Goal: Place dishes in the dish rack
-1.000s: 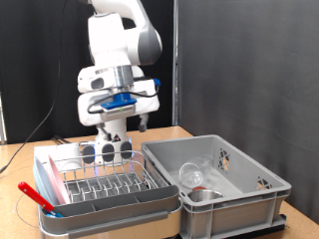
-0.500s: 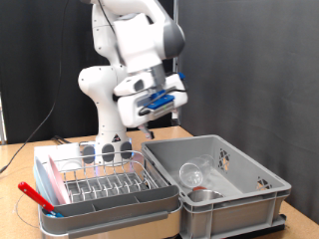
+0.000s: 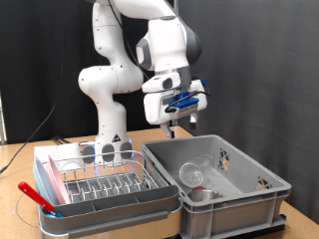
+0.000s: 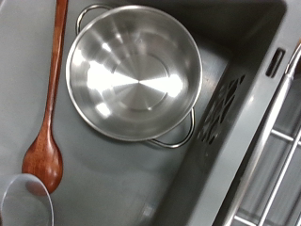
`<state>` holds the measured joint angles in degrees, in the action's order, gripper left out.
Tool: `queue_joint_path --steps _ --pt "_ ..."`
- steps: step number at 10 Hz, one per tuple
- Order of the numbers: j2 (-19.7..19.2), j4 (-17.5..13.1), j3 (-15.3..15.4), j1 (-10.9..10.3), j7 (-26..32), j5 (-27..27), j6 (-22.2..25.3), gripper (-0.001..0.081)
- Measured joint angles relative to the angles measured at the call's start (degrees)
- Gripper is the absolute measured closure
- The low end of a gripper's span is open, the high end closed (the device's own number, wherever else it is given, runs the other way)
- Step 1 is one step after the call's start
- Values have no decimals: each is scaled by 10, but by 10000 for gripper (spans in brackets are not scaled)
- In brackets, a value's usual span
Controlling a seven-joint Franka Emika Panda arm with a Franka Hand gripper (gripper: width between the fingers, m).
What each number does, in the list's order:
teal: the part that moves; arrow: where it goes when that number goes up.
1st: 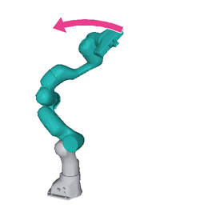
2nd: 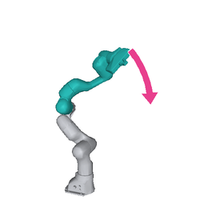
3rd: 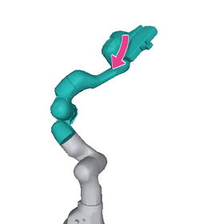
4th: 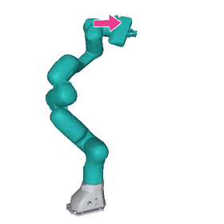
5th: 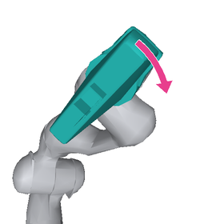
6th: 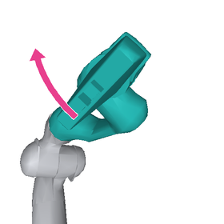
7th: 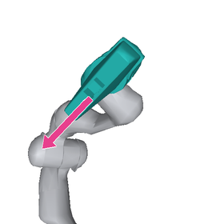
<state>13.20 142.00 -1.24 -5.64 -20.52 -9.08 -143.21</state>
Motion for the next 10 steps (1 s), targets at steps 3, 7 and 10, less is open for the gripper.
queue_joint_path --steps 3,7,10 --pt "-14 -3 14 -2 9 44 2 3" --pt "-31 -37 45 -16 -2 38 80 3" --pt "-39 -52 50 -18 -2 25 106 3"
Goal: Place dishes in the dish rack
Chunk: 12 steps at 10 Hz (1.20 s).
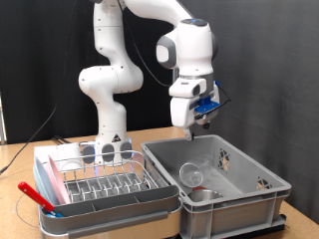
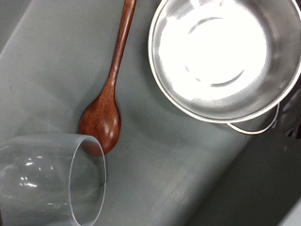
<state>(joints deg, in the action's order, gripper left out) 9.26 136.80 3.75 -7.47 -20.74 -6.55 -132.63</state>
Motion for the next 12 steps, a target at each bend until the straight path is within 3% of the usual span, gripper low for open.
queue_joint_path --steps 3,6,12 --pt "-5 4 1 0 70 -26 -34 3" --pt "-61 -5 13 -1 51 1 -44 3" --pt "-193 -16 25 -10 -17 68 -129 3"
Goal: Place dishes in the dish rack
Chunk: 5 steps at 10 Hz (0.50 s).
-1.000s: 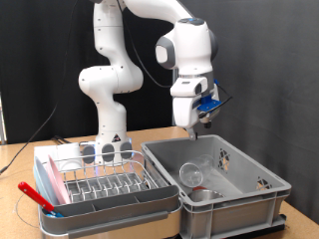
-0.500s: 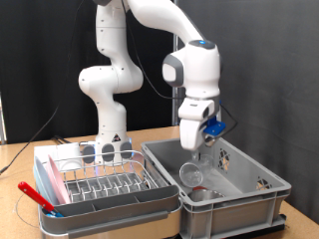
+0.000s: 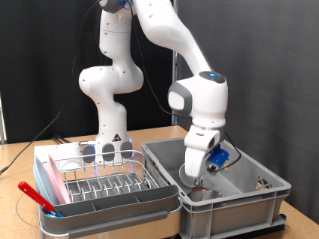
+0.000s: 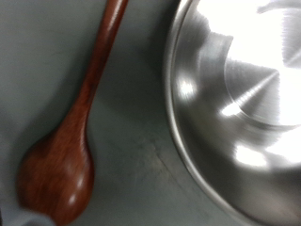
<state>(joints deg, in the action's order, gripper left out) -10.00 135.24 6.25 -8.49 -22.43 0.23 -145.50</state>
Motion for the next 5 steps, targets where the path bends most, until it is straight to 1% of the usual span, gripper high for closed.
queue_joint_path --steps 2,5 --pt "-36 -1 0 -4 -21 19 -39 3" --pt "-70 -5 0 -6 -25 23 -80 3"
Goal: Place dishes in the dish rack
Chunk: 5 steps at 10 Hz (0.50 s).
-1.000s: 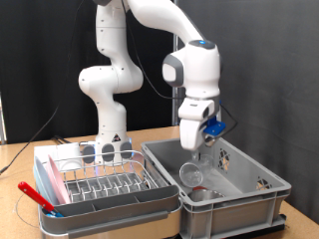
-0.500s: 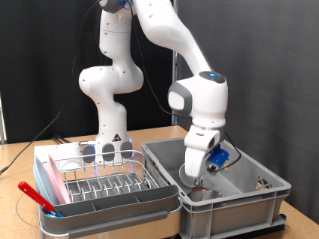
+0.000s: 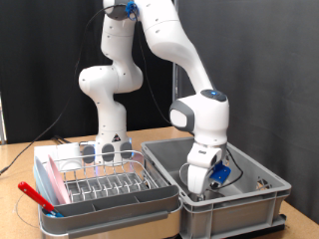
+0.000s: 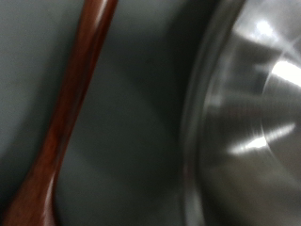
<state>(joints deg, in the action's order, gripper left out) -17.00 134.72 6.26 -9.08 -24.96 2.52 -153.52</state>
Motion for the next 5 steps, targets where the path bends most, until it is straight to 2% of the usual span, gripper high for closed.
queue_joint_path --steps 2,3,4,5 --pt "-12 -5 0 0 0 0 -6 3" --pt "-15 -7 0 0 0 0 -6 117" --pt "-16 -8 0 0 0 0 -6 117" --pt "-18 -10 0 0 0 0 -6 300"
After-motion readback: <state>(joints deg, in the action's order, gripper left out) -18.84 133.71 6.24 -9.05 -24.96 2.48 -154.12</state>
